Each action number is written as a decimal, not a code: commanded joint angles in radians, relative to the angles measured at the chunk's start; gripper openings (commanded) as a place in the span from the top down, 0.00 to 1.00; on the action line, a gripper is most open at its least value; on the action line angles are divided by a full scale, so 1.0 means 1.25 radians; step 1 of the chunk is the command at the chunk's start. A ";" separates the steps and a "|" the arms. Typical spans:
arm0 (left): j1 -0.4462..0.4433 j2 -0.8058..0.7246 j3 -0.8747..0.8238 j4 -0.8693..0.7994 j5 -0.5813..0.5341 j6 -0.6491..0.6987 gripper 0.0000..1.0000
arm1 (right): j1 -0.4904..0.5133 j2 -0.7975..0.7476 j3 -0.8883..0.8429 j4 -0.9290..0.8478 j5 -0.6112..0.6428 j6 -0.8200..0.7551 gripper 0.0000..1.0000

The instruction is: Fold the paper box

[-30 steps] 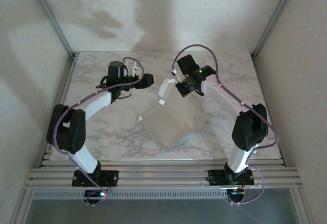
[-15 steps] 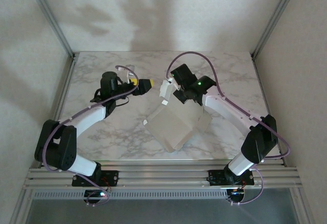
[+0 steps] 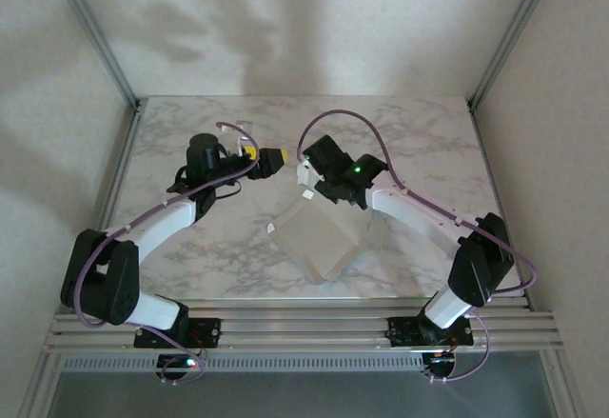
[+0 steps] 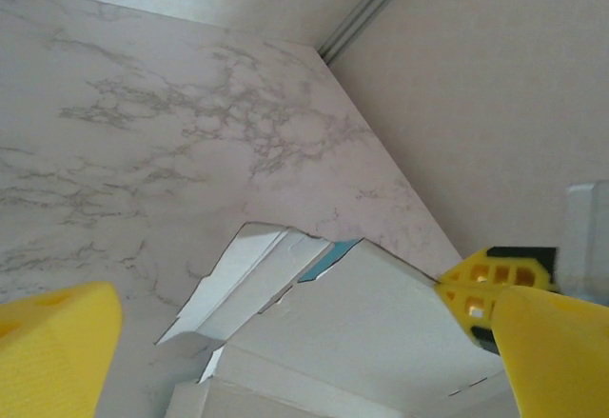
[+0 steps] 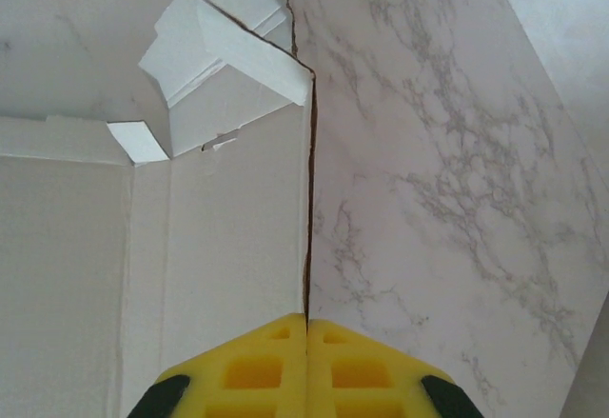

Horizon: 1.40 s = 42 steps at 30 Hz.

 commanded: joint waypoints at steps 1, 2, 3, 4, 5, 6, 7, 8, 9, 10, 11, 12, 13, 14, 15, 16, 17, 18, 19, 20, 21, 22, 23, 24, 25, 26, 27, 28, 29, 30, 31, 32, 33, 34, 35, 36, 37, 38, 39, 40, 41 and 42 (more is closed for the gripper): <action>0.016 0.021 0.033 -0.010 0.044 0.064 0.01 | 0.012 0.023 -0.037 0.017 0.047 0.001 1.00; 0.017 0.031 0.043 -0.020 0.048 0.087 0.01 | 0.012 0.022 -0.046 0.023 0.051 -0.001 1.00; 0.017 0.045 0.054 -0.031 0.057 0.109 0.02 | 0.011 0.024 -0.052 0.029 0.052 -0.003 1.00; 0.016 0.064 0.065 -0.042 0.060 0.130 0.04 | 0.012 0.024 -0.058 0.034 0.052 -0.003 1.00; 0.016 0.081 0.074 -0.052 0.056 0.144 0.07 | 0.013 0.023 -0.062 0.039 0.053 -0.004 1.00; 0.017 0.101 0.083 -0.059 0.053 0.159 0.11 | 0.013 0.022 -0.068 0.047 0.054 -0.006 1.00; 0.018 0.118 0.087 -0.059 0.050 0.170 0.13 | 0.014 0.021 -0.069 0.052 0.057 -0.007 1.00; 0.018 0.138 0.091 -0.059 0.054 0.178 0.15 | 0.015 0.021 -0.070 0.055 0.057 -0.007 1.00; 0.018 0.155 0.096 -0.059 0.072 0.192 0.16 | 0.014 0.021 -0.073 0.062 0.058 -0.009 1.00; 0.018 0.174 0.106 -0.087 0.091 0.213 0.18 | 0.015 0.023 -0.074 0.067 0.060 -0.011 1.00; 0.019 0.192 0.118 -0.112 0.104 0.243 0.19 | 0.015 0.025 -0.074 0.072 0.062 -0.011 1.00; 0.019 0.210 0.135 -0.143 0.107 0.278 0.24 | 0.015 0.026 -0.074 0.074 0.062 -0.011 1.00; 0.021 0.225 0.151 -0.170 0.105 0.303 0.28 | 0.015 0.027 -0.075 0.078 0.063 -0.011 1.00; 0.026 0.244 0.168 -0.195 0.118 0.329 0.34 | 0.015 0.027 -0.076 0.081 0.064 -0.011 1.00; 0.032 0.262 0.184 -0.209 0.138 0.342 0.36 | 0.015 0.026 -0.078 0.082 0.065 -0.011 1.00; 0.036 0.276 0.198 -0.220 0.158 0.351 0.36 | 0.015 0.027 -0.078 0.082 0.065 -0.011 1.00; 0.038 0.291 0.213 -0.232 0.170 0.365 0.38 | 0.016 0.026 -0.078 0.084 0.064 -0.012 1.00; 0.038 0.303 0.229 -0.246 0.184 0.379 0.38 | 0.015 0.026 -0.078 0.084 0.064 -0.013 1.00; 0.038 0.312 0.240 -0.253 0.202 0.395 0.38 | 0.017 0.026 -0.078 0.084 0.064 -0.015 1.00; 0.038 0.323 0.253 -0.269 0.221 0.419 0.37 | 0.015 0.027 -0.077 0.082 0.063 -0.016 1.00; 0.038 0.334 0.269 -0.292 0.237 0.443 0.37 | 0.015 0.028 -0.076 0.081 0.064 -0.017 1.00; 0.038 0.344 0.288 -0.321 0.252 0.472 0.36 | 0.016 0.028 -0.074 0.079 0.064 -0.018 1.00; 0.038 0.357 0.312 -0.357 0.257 0.501 0.36 | 0.015 0.028 -0.074 0.079 0.064 -0.019 1.00; 0.039 0.372 0.338 -0.395 0.265 0.526 0.36 | 0.016 0.028 -0.073 0.077 0.064 -0.019 1.00; 0.039 0.387 0.361 -0.430 0.274 0.553 0.35 | 0.016 0.029 -0.073 0.077 0.063 -0.019 1.00; 0.037 0.403 0.387 -0.461 0.275 0.576 0.35 | 0.016 0.031 -0.072 0.076 0.062 -0.019 1.00; 0.037 0.420 0.410 -0.491 0.281 0.595 0.35 | 0.015 0.032 -0.072 0.076 0.062 -0.019 1.00; 0.036 0.435 0.431 -0.517 0.289 0.611 0.37 | 0.016 0.034 -0.071 0.075 0.061 -0.019 1.00; 0.034 0.452 0.456 -0.547 0.293 0.628 0.37 | 0.016 0.036 -0.070 0.075 0.061 -0.019 1.00; 0.033 0.469 0.481 -0.578 0.295 0.648 0.37 | 0.015 0.037 -0.069 0.074 0.061 -0.020 1.00; 0.031 0.480 0.498 -0.600 0.297 0.665 0.37 | 0.015 0.037 -0.070 0.076 0.061 -0.019 1.00; 0.028 0.490 0.513 -0.613 0.296 0.673 0.37 | 0.015 0.038 -0.070 0.076 0.061 -0.019 1.00; 0.025 0.497 0.522 -0.621 0.300 0.684 0.37 | 0.016 0.039 -0.069 0.076 0.061 -0.019 1.00; 0.021 0.503 0.530 -0.628 0.304 0.692 0.37 | 0.015 0.039 -0.068 0.074 0.061 -0.019 1.00; 0.016 0.509 0.540 -0.642 0.307 0.708 0.37 | 0.015 0.039 -0.068 0.074 0.062 -0.020 1.00; 0.011 0.515 0.552 -0.654 0.309 0.718 0.37 | 0.015 0.040 -0.066 0.073 0.063 -0.022 1.00; 0.007 0.521 0.566 -0.673 0.311 0.732 0.38 | 0.014 0.044 -0.063 0.070 0.066 -0.023 1.00; 0.002 0.530 0.581 -0.692 0.316 0.746 0.38 | 0.015 0.046 -0.061 0.069 0.067 -0.023 1.00; -0.002 0.537 0.594 -0.707 0.320 0.755 0.38 | 0.015 0.045 -0.062 0.069 0.067 -0.024 1.00; -0.006 0.548 0.611 -0.727 0.324 0.768 0.38 | 0.015 0.043 -0.061 0.071 0.066 -0.024 1.00; -0.011 0.558 0.626 -0.746 0.322 0.780 0.38 | 0.015 0.042 -0.062 0.072 0.065 -0.024 1.00; -0.014 0.567 0.637 -0.759 0.321 0.791 0.38 | 0.015 0.040 -0.063 0.070 0.065 -0.024 1.00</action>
